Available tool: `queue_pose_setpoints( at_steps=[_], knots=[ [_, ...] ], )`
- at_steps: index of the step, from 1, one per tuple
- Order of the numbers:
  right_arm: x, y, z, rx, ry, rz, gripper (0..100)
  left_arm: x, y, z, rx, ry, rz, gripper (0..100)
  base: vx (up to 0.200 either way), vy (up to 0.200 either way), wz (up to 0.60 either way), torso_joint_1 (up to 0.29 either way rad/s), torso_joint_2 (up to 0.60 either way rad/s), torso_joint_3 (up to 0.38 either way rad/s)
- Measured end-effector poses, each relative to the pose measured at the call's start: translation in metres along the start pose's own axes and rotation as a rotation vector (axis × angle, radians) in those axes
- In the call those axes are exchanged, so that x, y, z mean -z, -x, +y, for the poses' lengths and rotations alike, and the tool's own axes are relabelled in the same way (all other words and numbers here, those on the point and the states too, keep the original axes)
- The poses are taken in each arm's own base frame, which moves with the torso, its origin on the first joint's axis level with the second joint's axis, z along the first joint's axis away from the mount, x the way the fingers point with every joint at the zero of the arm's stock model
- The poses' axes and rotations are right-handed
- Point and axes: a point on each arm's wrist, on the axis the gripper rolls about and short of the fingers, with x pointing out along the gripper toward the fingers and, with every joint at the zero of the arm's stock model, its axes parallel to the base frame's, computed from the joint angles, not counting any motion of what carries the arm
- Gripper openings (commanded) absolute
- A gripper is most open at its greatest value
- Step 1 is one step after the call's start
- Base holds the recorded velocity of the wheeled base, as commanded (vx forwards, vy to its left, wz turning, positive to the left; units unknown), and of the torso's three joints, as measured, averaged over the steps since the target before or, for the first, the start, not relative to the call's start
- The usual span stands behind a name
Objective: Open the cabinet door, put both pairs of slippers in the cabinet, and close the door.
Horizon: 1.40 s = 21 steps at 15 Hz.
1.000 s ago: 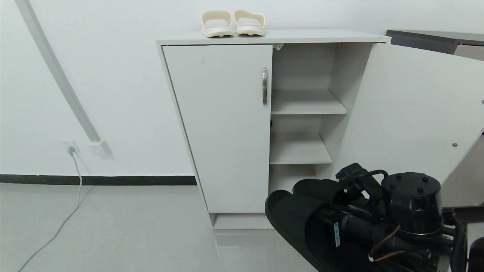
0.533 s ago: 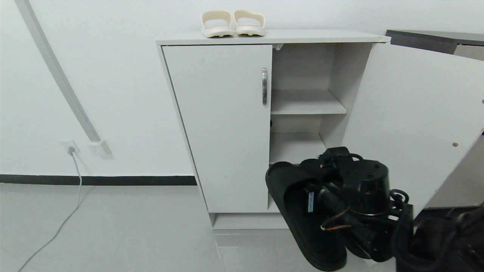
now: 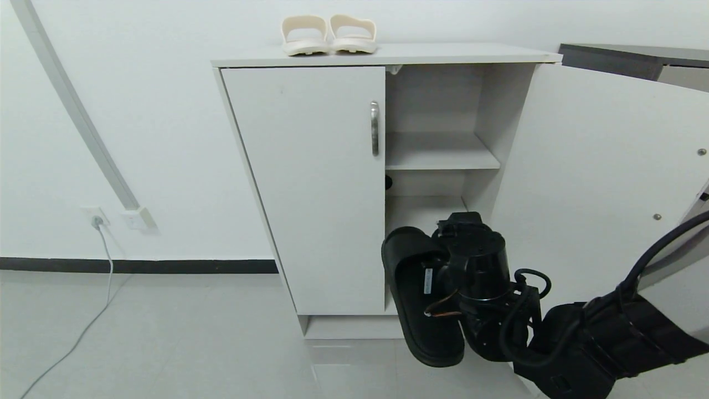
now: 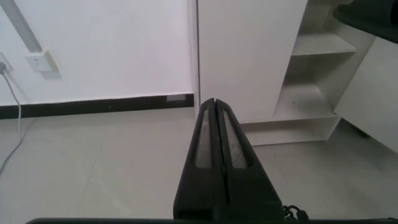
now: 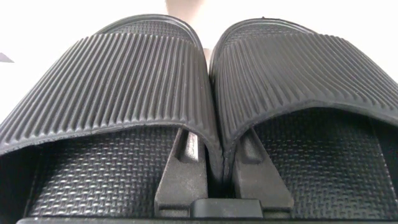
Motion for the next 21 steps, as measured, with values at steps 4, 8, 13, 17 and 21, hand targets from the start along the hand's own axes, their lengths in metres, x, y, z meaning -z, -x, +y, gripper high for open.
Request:
queue_pose_setpoints(
  at_steps=[4,8,13,17,21],
  knots=[
    [0.009,-0.003,0.004,-0.006,0.014,0.016,0,0.0,0.0,0.0,0.0,0.005,0.001,0,0.0,0.0,0.0,0.0,0.0,0.0],
    [0.018,-0.008,0.007,-0.004,0.027,0.034,0,0.0,0.0,0.0,0.001,0.003,0.001,0,0.0,0.0,0.0,0.0,0.0,0.0],
    [0.028,-0.029,0.019,-0.002,0.025,0.036,0,0.0,0.0,0.0,0.002,0.001,0.001,0,0.0,0.0,0.0,0.0,0.0,0.0],
    [0.046,-0.044,0.023,0.01,0.041,0.063,0,0.0,0.0,0.0,0.004,0.0,0.002,0,0.0,0.0,0.0,0.0,0.0,0.0],
    [0.054,-0.048,0.023,0.02,0.051,0.078,0,0.0,0.0,0.0,0.005,0.0,0.002,0,0.0,0.0,0.0,0.0,0.0,0.0]
  ],
)
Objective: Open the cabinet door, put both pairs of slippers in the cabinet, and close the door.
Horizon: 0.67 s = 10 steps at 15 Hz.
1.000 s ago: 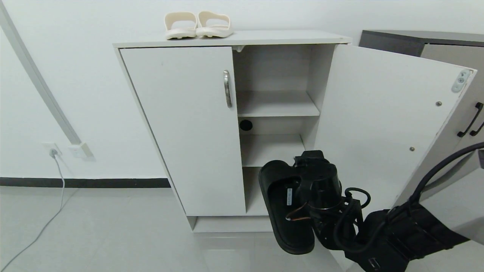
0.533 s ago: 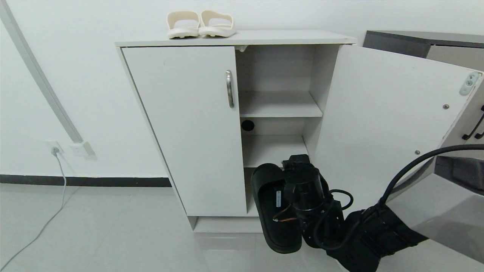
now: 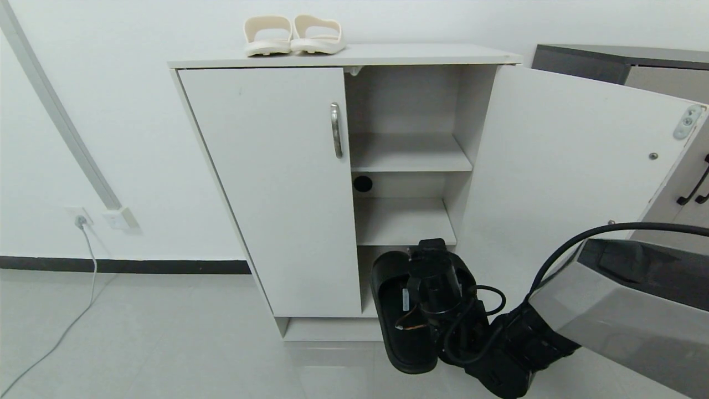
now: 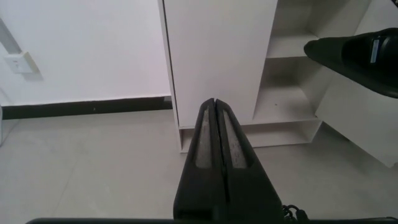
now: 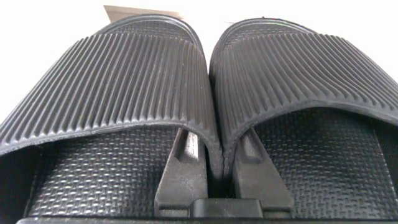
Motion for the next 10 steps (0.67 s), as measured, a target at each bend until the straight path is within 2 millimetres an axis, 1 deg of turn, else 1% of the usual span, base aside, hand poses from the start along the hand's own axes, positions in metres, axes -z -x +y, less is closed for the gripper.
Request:
queue_pose_setpoints(
  at_steps=[3,6,10],
  knots=[
    [0.0,-0.0013,0.0011,0.002,-0.002,-0.004,0,0.0,0.0,0.0,0.0,-0.001,0.0,0,0.0,0.0,0.0,0.001,0.0,-0.037],
    [-0.0005,-0.0027,0.0033,-0.006,-0.017,-0.031,0,0.0,0.0,0.0,0.0,0.0,0.0,0,0.0,0.0,0.0,0.002,0.0,-0.17],
    [0.0046,-0.0082,0.0071,-0.01,-0.02,-0.037,0,0.0,0.0,0.0,0.0,0.0,0.0,0,0.0,0.0,0.0,0.006,0.0,-0.198]
  ],
)
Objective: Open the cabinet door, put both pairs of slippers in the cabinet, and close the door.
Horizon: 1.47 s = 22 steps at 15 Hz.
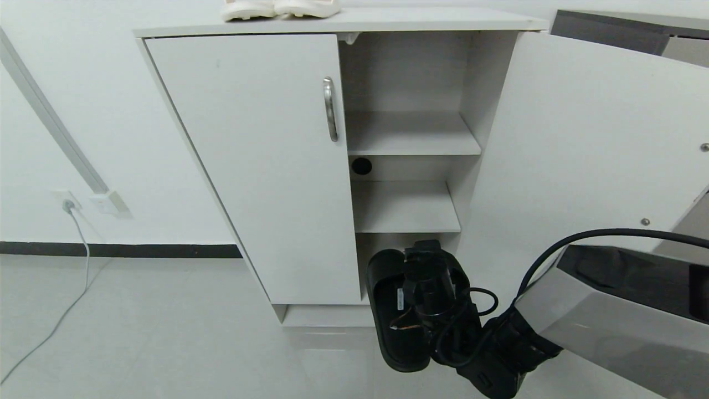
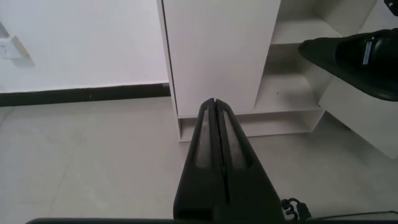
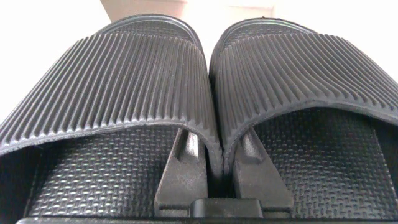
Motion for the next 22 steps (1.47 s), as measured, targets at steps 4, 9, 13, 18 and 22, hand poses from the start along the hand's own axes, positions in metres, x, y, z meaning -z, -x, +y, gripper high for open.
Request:
queue_pose_setpoints(
  at_steps=[4,9,13,18,22],
  knots=[
    [-0.01,-0.001,0.004,-0.02,-0.007,-0.093,0,0.0,0.0,0.0,0.0,0.001,-0.001,0,0.0,0.0,0.0,0.0,0.0,-0.195],
    [-0.034,0.006,0.002,0.005,0.032,-0.233,0,0.0,0.0,0.0,0.0,0.002,0.0,0,0.0,0.0,0.0,0.0,0.0,-0.199],
    [-0.04,0.006,-0.003,0.018,0.022,-0.25,0,0.0,0.0,0.0,-0.003,0.005,0.0,0,0.0,0.0,0.0,0.001,0.0,-0.066],
    [-0.042,0.001,-0.01,0.037,0.015,-0.254,0,0.0,0.0,0.0,-0.003,0.008,0.0,0,0.04,0.0,0.0,0.0,0.0,0.0],
    [-0.042,0.001,-0.011,0.04,0.014,-0.255,0,0.0,0.0,0.0,-0.003,0.009,-0.001,0,0.2,0.0,0.0,0.001,0.0,0.0]
  ],
)
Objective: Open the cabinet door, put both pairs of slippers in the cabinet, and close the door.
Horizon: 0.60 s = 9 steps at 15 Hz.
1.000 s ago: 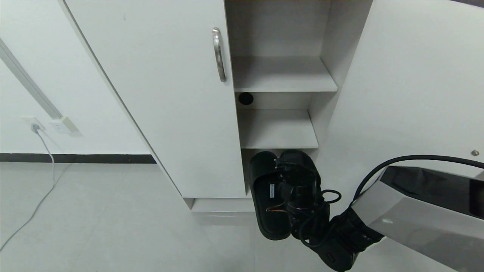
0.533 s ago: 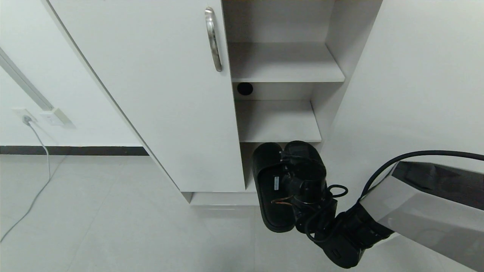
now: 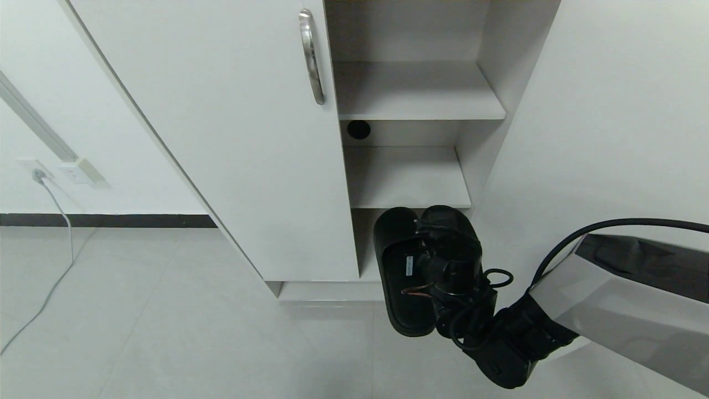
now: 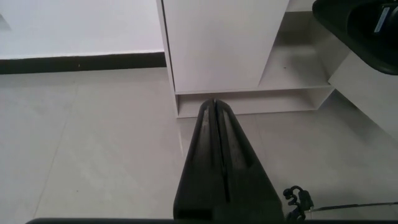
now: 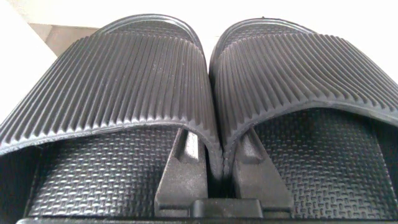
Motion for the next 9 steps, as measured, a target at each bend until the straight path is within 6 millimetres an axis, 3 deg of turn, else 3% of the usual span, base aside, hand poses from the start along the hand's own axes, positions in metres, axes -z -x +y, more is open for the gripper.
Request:
queue_pose_setpoints(
  at_steps=[9],
  knots=[
    [-0.007,-0.0017,0.0012,0.019,-0.014,-0.02,0,-0.0001,0.0,0.0,0.0,0.001,0.0,0,0.2,0.0,0.0,0.002,0.0,0.002]
  ],
)
